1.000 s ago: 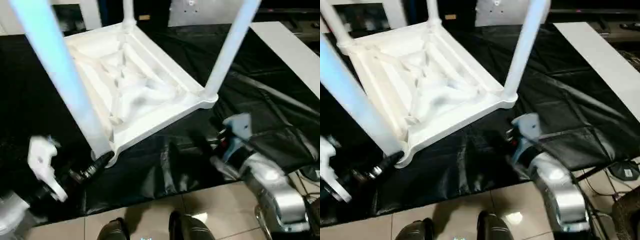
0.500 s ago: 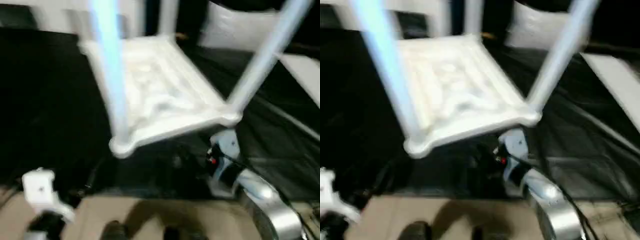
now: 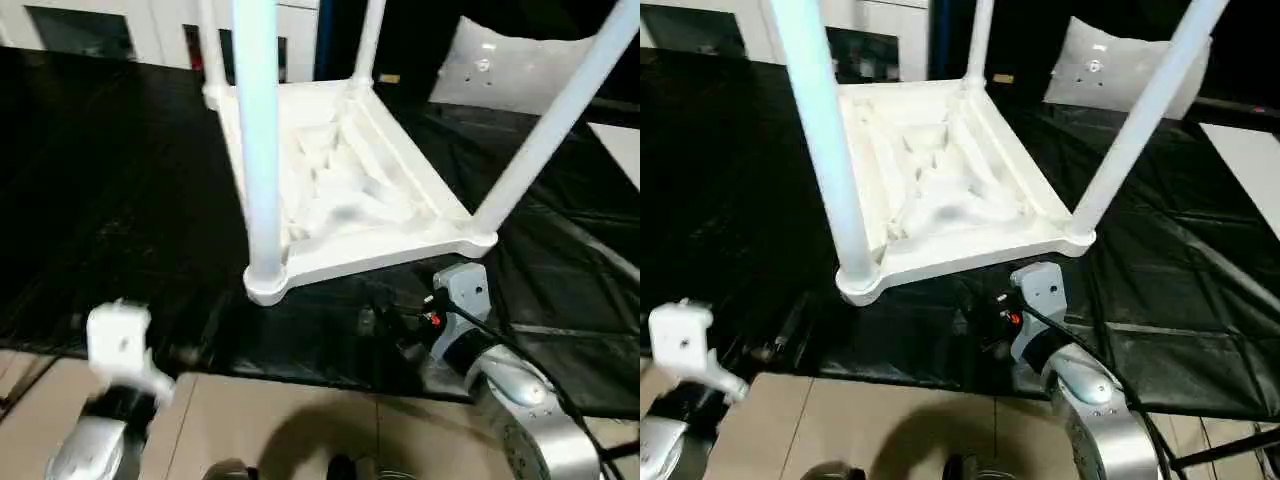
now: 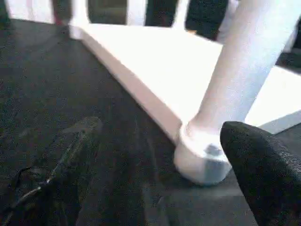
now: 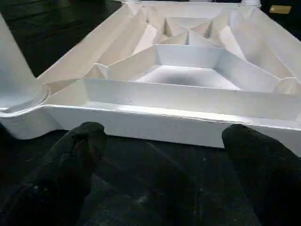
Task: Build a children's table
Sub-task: Flip table
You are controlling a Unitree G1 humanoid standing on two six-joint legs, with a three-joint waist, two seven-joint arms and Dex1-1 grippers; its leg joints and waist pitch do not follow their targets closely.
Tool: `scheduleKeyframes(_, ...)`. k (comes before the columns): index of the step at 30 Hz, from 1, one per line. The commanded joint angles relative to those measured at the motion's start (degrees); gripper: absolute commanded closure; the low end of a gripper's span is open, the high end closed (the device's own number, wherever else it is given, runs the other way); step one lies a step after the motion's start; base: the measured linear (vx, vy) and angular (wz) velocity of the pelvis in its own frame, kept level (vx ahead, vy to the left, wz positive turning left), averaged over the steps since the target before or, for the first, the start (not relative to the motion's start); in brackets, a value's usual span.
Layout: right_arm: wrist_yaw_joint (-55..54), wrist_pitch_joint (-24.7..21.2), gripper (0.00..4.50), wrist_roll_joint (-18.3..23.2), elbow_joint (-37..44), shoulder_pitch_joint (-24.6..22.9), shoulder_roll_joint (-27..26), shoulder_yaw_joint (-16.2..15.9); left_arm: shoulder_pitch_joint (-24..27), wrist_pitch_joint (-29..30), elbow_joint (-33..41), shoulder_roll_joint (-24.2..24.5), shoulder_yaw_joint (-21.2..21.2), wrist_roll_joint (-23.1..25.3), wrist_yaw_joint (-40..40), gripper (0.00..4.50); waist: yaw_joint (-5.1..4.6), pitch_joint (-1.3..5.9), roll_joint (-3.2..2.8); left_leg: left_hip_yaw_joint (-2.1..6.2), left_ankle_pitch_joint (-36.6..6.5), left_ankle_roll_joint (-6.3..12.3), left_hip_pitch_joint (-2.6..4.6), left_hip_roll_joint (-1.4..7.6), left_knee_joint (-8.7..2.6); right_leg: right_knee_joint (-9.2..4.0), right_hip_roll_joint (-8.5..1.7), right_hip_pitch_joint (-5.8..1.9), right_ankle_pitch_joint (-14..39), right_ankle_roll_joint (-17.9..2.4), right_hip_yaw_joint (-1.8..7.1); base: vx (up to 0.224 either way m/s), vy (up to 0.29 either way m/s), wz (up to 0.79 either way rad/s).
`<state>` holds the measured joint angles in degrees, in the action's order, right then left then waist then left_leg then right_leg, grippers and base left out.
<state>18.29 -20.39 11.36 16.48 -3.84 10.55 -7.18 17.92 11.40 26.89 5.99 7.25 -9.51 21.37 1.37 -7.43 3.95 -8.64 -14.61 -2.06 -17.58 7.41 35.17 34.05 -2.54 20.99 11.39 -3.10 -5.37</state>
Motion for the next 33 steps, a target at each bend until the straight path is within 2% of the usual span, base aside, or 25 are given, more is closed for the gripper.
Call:
scheduleKeyframes(1, 0.4, 0.6, 0.00, 0.1, 0.4, -0.1, 0.2, 0.1, -0.6, 0.2, 0.0, 0.2, -1.8, -1.8, 2.4, 0.06, -0.18, 2.85, -0.97, 2.85, -10.1, 2.39, -0.89, 6.31, -5.36, -4.94, -7.27, -1.61, 18.0, -5.3, 5.54, 0.000, 0.000, 0.00)
scheduleKeyframes(2, 1.0, 1.4, 0.00, -0.3, -0.1, -0.1, 0.6, -0.3, -1.6, 0.9, -0.1, 0.8, -3.2, -1.8, 2.9, 0.06, -0.24, 3.09, -0.96, 2.70, -8.8, 2.61, -1.02, 6.36, -5.22, -4.66, -7.22, -1.60, 15.6, -6.4, 5.56, 0.000, 0.000, 0.00)
scheduleKeyframes(3, 1.0, 1.4, 0.00, -0.3, -0.1, -0.1, 0.6, -0.3, -1.6, 0.9, -0.1, 0.8, -3.2, -1.8, 2.9, 0.06, -0.17, 3.04, -1.04, 2.67, -8.1, 2.76, -1.25, 6.34, -5.20, -4.53, -7.29, -1.64, 14.5, -6.7, 5.59, 0.000, 0.000, 0.00)
scheduleKeyframes(4, 1.4, 2.1, 0.00, -0.7, -0.7, -0.3, 0.8, -0.6, -2.5, 1.8, -0.4, 1.0, -4.3, -2.2, 3.5, 0.06, -0.16, 3.43, -0.92, 2.61, -5.6, 3.23, -1.49, 6.32, -4.99, -4.02, -7.30, -1.87, 10.8, -7.7, 5.62, 0.000, 0.000, 0.00)
scheduleKeyframes(5, 1.6, 2.7, 0.00, -1.0, -1.1, -0.3, 0.9, -0.7, -3.3, 2.5, -0.7, 1.1, -5.0, -2.3, 3.9, 0.06, -0.05, 3.47, -0.67, 2.45, -3.8, 4.01, -1.67, 6.16, -4.87, -3.79, -7.24, -1.89, 8.6, -8.3, 5.57, 0.000, 0.000, 0.00)
scheduleKeyframes(6, 1.4, 3.5, 0.00, -1.1, -1.8, -0.4, 0.8, -0.6, -5.9, 2.7, -3.3, 1.0, -6.2, -0.1, 2.8, 0.06, -0.02, 3.32, -0.89, 2.27, -3.4, 4.59, -1.78, 6.06, -4.81, -3.91, -7.13, -1.75, 8.2, -8.6, 5.51, 0.000, 0.000, 0.00)
scheduleKeyframes(9, 1.4, 3.7, 0.00, -0.9, -2.0, -0.3, 0.6, -0.4, -9.2, 1.4, -6.1, 0.3, -7.2, 2.0, 1.5, 0.06, 0.03, 3.26, -0.52, 2.30, -4.2, 5.23, -1.88, 6.00, -4.83, -4.34, -7.12, -1.95, 12.2, -7.4, 5.31, 0.000, 0.000, 0.00)
scheduleKeyframes(13, 1.8, 4.0, 0.00, -1.0, -2.0, -0.4, 0.2, -1.1, -13.4, 0.5, -9.9, 0.1, -10.0, 3.3, 1.5, 0.06, -0.31, 3.31, -0.88, 2.48, -5.5, 4.61, -1.71, 6.18, -4.95, -4.54, -6.99, -1.69, 14.3, -7.1, 5.18, 0.000, 0.000, 0.00)
scheduleKeyframes(15, 1.8, 4.5, 0.00, -1.2, -2.4, -0.2, 0.2, -1.2, -14.5, 0.7, -11.1, 0.0, -10.3, 4.1, 0.1, 0.06, -0.36, 3.36, -0.77, 2.48, -5.5, 4.48, -1.88, 6.23, -4.90, -4.54, -7.28, -1.88, 13.9, -7.6, 5.25, 0.000, 0.000, 0.00)
scheduleKeyframes(16, 1.9, 4.5, 0.00, -1.2, -2.5, -0.2, 0.2, -1.3, -14.6, 0.4, -11.2, -0.1, -10.3, 4.0, 0.0, 0.23, -0.52, 3.52, -0.99, 2.51, -5.2, 4.39, -1.97, 6.27, -4.85, -4.42, -7.22, -2.01, 12.7, -8.2, 5.20, 0.000, 0.000, 0.00)
scheduleKeyframes(17, 2.3, 4.7, 0.00, -1.2, -2.5, -0.2, 0.4, -1.6, -14.8, -0.4, -11.5, -0.7, -10.0, 3.5, -0.3, 0.23, -0.53, 3.49, -1.04, 2.48, -5.0, 4.47, -1.94, 6.28, -4.79, -4.44, -7.24, -1.96, 12.3, -8.4, 5.21, 0.000, 0.000, 0.00)
scheduleKeyframes(18, 2.9, 5.0, 0.00, -1.2, -2.3, -0.2, 0.8, -2.1, -14.8, -0.7, -11.6, -1.1, -9.8, 4.0, -1.2, 0.23, -0.54, 3.63, -1.35, 2.44, -4.6, 4.78, -2.07, 6.16, -4.69, -4.36, -7.25, -2.11, 11.6, -8.9, 5.18, 0.000, 0.000, 0.00)
scheduleKeyframes(21, 3.4, 5.2, 0.00, -1.3, -2.1, -0.3, 1.1, -2.6, -14.9, -1.3, -12.3, -1.3, -9.6, 5.2, -2.5, 0.50, -0.74, 3.64, -1.12, 2.45, -4.7, 5.29, -2.27, 6.19, -4.71, -4.45, -7.15, -2.21, 11.6, -8.9, 5.11, 0.000, 0.000, 0.00)
scheduleKeyframes(22, 3.9, 5.5, 0.00, -1.2, -2.0, -0.4, 1.1, -2.8, -14.9, -1.7, -12.9, -1.8, -9.3, 5.6, -3.9, 0.57, -0.74, 3.60, -1.38, 2.49, -5.3, 5.34, -2.17, 6.23, -4.73, -4.58, -7.17, -2.11, 12.5, -8.9, 5.05, 0.000, 0.000, 0.00)
scheduleKeyframes(23, 3.8, 5.6, 0.00, -1.5, -2.0, -0.5, 1.1, -2.9, -14.8, -2.0, -13.1, -2.3, -8.9, 5.7, -4.9, 0.57, -0.81, 3.59, -1.24, 2.46, -5.8, 5.23, -2.20, 6.22, -4.69, -4.76, -7.18, -2.11, 13.4, -8.8, 5.04, 0.000, 0.000, 0.00)
scheduleKeyframes(24, 3.6, 5.7, 0.00, -1.8, -2.0, -0.5, 1.1, -3.0, -14.8, -2.3, -13.5, -2.7, -8.5, 5.7, -6.0, 0.71, -0.74, 3.62, -1.48, 2.48, -6.2, 5.06, -2.13, 6.14, -4.65, -4.82, -7.17, -2.11, 14.4, -8.7, 4.99, 0.000, 0.000, 0.00)
scheduleKeyframes(28, 3.2, 6.2, 0.00, -2.3, -2.3, -0.7, 0.9, -3.1, -14.7, -2.8, -14.0, -2.8, -8.8, 5.4, -5.9, 1.06, -0.81, 3.62, -1.41, 2.52, -6.7, 4.93, -2.11, 6.18, -4.76, -4.93, -7.05, -1.98, 15.2, -8.3, 4.99, 0.000, 0.000, 0.00)
scheduleKeyframes(30, 3.1, 6.7, 0.00, -2.4, -2.4, -0.9, 0.8, -3.2, -15.1, -3.5, -14.7, -2.8, -9.0, 5.3, -5.6, 1.26, -0.74, 3.78, -1.80, 2.50, -6.5, 4.94, -2.15, 6.17, -4.66, -4.87, -7.13, -2.04, 14.5, -8.5, 5.06, 0.000, 0.000, 0.00)
scheduleKeyframes(32, 3.1, 7.0, 0.00, -2.5, -2.3, -1.1, 0.9, -3.3, -16.2, -4.9, -16.3, -2.6, -9.3, 5.8, -5.7, 1.39, -0.85, 3.82, -1.70, 2.51, -6.2, 5.27, -2.28, 6.13, -4.71, -4.83, -7.00, -2.09, 13.4, -8.6, 5.00, 0.000, 0.000, 0.00)
scheduleKeyframes(33, 3.2, 7.1, 0.00, -2.6, -2.2, -1.1, 0.9, -3.4, -16.8, -5.3, -16.9, -2.6, -9.4, 6.0, -5.9, 1.45, -0.86, 3.89, -2.02, 2.48, -6.4, 5.48, -2.16, 6.08, -4.67, -4.93, -6.93, -2.03, 13.4, -8.4, 4.97, 0.000, 0.000, 0.00)
